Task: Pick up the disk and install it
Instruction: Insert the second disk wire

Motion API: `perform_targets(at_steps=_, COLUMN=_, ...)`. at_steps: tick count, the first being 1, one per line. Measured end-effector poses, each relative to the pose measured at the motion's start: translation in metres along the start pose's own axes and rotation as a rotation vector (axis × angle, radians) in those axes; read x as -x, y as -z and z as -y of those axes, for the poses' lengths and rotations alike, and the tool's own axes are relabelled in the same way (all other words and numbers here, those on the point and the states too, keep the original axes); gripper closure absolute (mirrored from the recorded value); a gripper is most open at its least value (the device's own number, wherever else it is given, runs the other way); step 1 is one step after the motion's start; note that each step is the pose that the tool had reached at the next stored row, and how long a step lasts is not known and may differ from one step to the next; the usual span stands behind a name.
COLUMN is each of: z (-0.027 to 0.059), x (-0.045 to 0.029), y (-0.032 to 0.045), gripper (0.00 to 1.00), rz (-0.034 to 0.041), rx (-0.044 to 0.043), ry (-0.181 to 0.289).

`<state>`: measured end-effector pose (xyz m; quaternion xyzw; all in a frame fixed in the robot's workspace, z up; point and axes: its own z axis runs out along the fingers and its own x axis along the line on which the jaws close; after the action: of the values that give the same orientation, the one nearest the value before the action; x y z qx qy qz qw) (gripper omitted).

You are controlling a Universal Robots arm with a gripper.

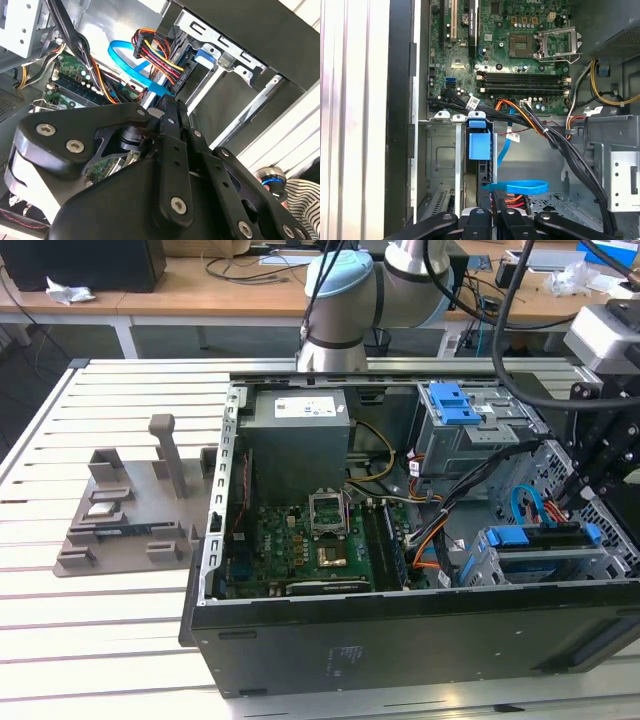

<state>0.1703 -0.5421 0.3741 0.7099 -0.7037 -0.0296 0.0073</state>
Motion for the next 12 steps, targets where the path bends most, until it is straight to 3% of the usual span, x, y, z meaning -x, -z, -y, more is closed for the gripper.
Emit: perform_targets(at_steps=12, z=-0.0001, x=0.0009, y=0.0018, gripper=0.90, rz=0.0000, rx=0.0000, ry=0.000)
